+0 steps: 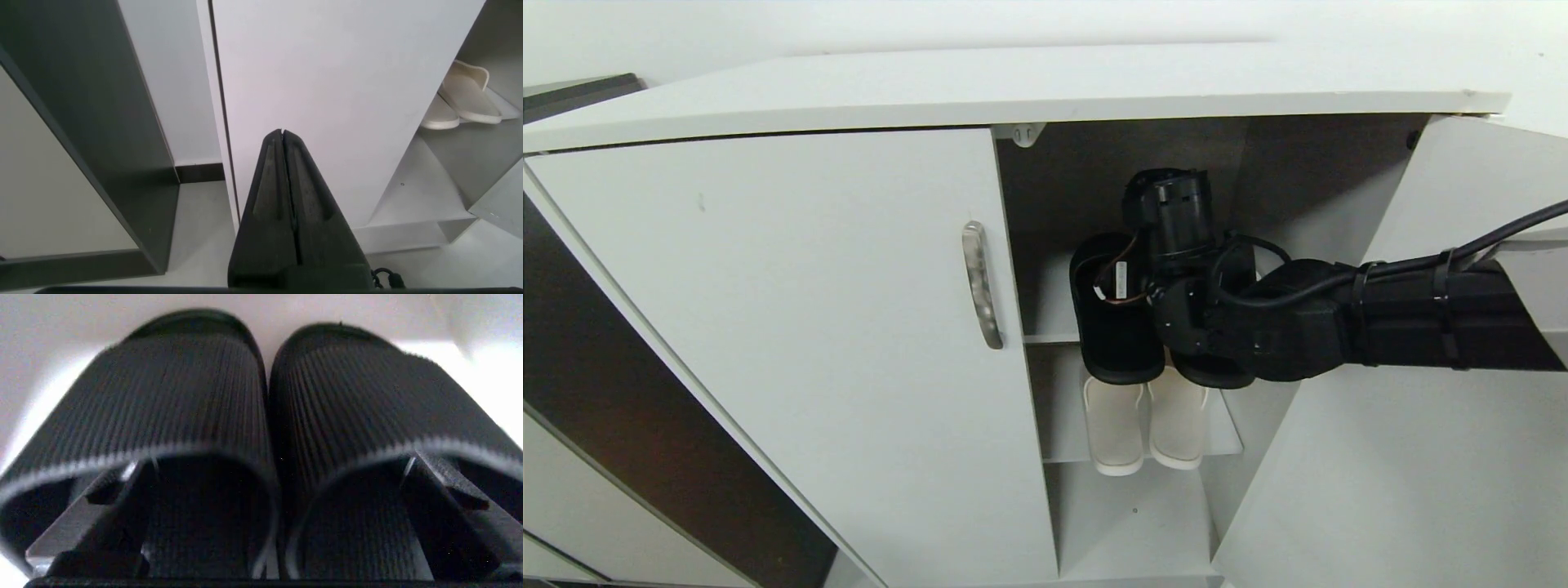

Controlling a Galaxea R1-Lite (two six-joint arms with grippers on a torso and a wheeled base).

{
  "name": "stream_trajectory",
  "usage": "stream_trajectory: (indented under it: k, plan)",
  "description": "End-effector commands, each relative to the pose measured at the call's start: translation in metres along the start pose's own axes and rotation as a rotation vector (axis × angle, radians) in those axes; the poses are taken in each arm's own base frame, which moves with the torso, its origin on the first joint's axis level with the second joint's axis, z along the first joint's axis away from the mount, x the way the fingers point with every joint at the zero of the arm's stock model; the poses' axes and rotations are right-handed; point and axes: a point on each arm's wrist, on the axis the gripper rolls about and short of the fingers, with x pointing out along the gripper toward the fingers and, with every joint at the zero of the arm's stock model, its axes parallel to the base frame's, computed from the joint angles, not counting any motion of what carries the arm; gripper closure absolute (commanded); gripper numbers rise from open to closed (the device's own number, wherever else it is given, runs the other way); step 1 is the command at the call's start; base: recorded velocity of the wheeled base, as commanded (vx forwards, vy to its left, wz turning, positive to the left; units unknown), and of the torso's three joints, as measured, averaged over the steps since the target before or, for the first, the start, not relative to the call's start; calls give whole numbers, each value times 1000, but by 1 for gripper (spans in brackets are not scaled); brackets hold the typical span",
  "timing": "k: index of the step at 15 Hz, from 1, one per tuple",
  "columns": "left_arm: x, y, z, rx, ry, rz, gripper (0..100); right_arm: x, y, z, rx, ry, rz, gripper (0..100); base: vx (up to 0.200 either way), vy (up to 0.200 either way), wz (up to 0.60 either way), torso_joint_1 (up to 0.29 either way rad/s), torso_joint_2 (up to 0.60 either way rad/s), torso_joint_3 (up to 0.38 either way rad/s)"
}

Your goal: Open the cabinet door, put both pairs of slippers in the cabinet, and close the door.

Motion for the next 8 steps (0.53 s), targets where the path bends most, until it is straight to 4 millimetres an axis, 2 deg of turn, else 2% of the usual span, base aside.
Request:
stream_trajectory:
  k: [1, 4, 6, 7, 8]
  plan:
    - [0, 0, 0, 0, 0, 0, 100, -18, -4, 6, -1, -4, 19, 0, 0, 0, 0, 0, 0, 0]
    - [0, 0, 0, 0, 0, 0, 100, -64, -13, 9, -10, -1, 77, 0, 0, 0, 0, 0, 0, 0]
    - [0, 0, 0, 0, 0, 0, 100, -88, -23, 8, 10, -1, 111, 0, 0, 0, 0, 0, 0, 0]
    - [0, 0, 0, 0, 0, 0, 100, -102, -31, 5, 2, 6, 129, 100, 0, 0, 0, 0, 0, 0]
    - [0, 0, 0, 0, 0, 0, 100, -113, -36, 2, -3, 8, 150, 100, 0, 0, 0, 0, 0, 0]
